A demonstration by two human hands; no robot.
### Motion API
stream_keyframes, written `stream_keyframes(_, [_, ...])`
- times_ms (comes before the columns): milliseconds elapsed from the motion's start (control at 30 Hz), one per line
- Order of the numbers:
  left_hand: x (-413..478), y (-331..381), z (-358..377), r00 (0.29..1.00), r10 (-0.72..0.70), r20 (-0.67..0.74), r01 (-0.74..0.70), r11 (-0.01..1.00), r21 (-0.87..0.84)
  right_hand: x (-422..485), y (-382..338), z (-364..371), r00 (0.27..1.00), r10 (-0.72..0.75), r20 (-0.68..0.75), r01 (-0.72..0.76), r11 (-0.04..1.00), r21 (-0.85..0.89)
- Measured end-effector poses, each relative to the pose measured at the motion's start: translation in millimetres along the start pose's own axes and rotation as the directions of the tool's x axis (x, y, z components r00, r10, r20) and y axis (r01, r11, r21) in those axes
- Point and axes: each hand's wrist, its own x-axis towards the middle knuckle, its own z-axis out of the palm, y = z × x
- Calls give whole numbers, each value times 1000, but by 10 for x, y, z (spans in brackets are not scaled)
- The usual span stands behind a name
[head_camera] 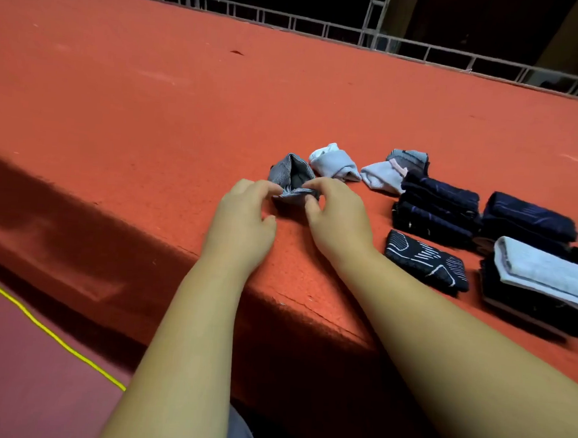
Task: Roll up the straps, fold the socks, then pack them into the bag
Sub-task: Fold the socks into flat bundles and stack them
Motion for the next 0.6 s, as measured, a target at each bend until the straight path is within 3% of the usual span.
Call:
stream_keyframes(233, [-400, 535, 71, 950, 313, -7, -312, 948, 56, -744, -3, -993, 995, -2, -97, 21, 981, 195])
stream_keyframes(367, [-716, 975, 240, 893, 447, -50, -450, 890, -72, -1222, 131, -1612, 993, 67, -94, -37, 957, 289])
stream_keyframes(500, [-1085, 1518, 470, 926, 377, -32, -368, 878, -305, -1725, 427, -2098, 959, 238, -154, -150, 888, 435])
stream_keyframes(600, [-1303, 1871, 667, 976, 214, 31, -174, 863, -474, -2091, 680, -2339, 895, 387, -219, -224, 817, 531])
